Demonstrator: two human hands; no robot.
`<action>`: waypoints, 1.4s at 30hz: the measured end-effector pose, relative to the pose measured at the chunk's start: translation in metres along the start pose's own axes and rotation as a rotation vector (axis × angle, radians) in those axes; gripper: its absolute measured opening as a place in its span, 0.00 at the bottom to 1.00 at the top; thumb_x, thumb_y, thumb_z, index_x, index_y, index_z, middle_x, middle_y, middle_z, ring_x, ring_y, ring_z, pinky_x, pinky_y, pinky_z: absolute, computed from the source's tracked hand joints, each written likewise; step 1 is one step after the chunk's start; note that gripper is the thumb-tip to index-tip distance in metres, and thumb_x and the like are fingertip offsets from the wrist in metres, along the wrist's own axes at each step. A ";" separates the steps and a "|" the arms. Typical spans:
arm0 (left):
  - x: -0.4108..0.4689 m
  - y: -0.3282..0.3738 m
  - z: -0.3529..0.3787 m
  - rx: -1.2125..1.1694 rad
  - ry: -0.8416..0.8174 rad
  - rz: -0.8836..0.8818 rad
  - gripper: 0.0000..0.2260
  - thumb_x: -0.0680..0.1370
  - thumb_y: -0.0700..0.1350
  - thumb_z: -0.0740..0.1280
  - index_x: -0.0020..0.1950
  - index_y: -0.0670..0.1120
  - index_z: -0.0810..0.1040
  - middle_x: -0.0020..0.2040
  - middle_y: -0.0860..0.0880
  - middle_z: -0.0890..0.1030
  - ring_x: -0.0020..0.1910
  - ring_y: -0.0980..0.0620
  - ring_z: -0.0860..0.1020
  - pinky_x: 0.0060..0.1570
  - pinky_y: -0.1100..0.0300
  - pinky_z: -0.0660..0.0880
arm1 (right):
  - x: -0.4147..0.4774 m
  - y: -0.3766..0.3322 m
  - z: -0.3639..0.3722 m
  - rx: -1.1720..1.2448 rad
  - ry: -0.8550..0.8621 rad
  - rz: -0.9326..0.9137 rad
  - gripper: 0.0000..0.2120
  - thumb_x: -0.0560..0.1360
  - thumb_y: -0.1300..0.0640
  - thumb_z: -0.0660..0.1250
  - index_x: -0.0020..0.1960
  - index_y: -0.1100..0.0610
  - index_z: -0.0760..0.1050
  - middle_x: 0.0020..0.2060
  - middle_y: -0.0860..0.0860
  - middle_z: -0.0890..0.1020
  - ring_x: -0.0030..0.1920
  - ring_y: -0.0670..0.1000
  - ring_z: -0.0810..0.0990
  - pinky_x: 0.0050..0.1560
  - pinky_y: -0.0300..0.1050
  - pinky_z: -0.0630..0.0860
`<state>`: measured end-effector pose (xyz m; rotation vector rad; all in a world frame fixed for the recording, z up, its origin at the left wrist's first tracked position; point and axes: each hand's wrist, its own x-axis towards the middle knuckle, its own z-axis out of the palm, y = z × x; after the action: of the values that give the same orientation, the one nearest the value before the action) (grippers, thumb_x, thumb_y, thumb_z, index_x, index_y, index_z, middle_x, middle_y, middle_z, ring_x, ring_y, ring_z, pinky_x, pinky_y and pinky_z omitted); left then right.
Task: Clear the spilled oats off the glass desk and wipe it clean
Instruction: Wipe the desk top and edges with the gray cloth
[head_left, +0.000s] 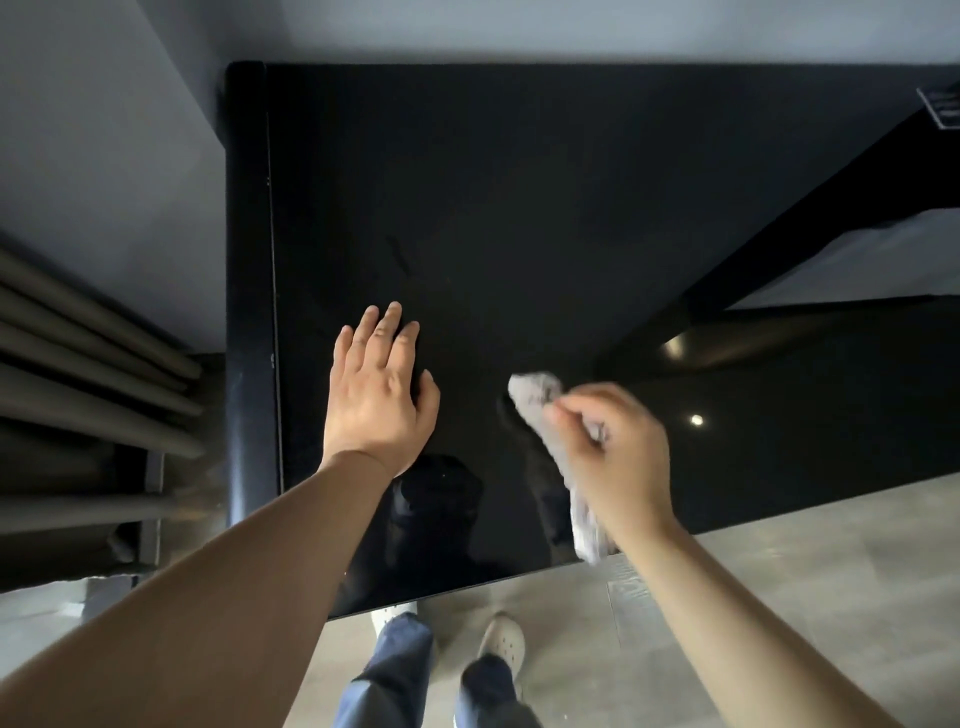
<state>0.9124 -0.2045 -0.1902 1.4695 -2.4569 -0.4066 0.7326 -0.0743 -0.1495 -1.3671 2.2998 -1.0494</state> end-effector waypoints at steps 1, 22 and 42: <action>0.000 -0.001 0.000 0.000 0.003 -0.002 0.24 0.78 0.51 0.54 0.72 0.43 0.67 0.76 0.44 0.63 0.77 0.46 0.55 0.76 0.50 0.48 | 0.016 0.002 0.005 -0.028 0.052 0.017 0.05 0.73 0.52 0.68 0.42 0.50 0.81 0.43 0.42 0.81 0.45 0.47 0.79 0.42 0.49 0.77; -0.007 0.002 0.002 0.014 0.027 0.010 0.22 0.79 0.47 0.59 0.72 0.41 0.67 0.75 0.42 0.64 0.76 0.42 0.58 0.75 0.47 0.52 | -0.124 0.011 -0.015 0.050 -0.123 -0.115 0.07 0.73 0.50 0.66 0.40 0.50 0.82 0.41 0.39 0.79 0.42 0.42 0.79 0.38 0.44 0.76; 0.135 -0.102 -0.042 0.050 -0.119 -0.090 0.32 0.79 0.58 0.58 0.79 0.50 0.51 0.79 0.46 0.51 0.78 0.45 0.46 0.76 0.48 0.45 | 0.161 -0.052 0.056 -0.051 0.091 -0.107 0.04 0.76 0.53 0.68 0.45 0.52 0.81 0.43 0.44 0.80 0.46 0.46 0.78 0.42 0.35 0.72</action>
<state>0.9484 -0.3752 -0.1785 1.6252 -2.5159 -0.4656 0.7139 -0.2505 -0.1315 -1.5068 2.3560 -1.1142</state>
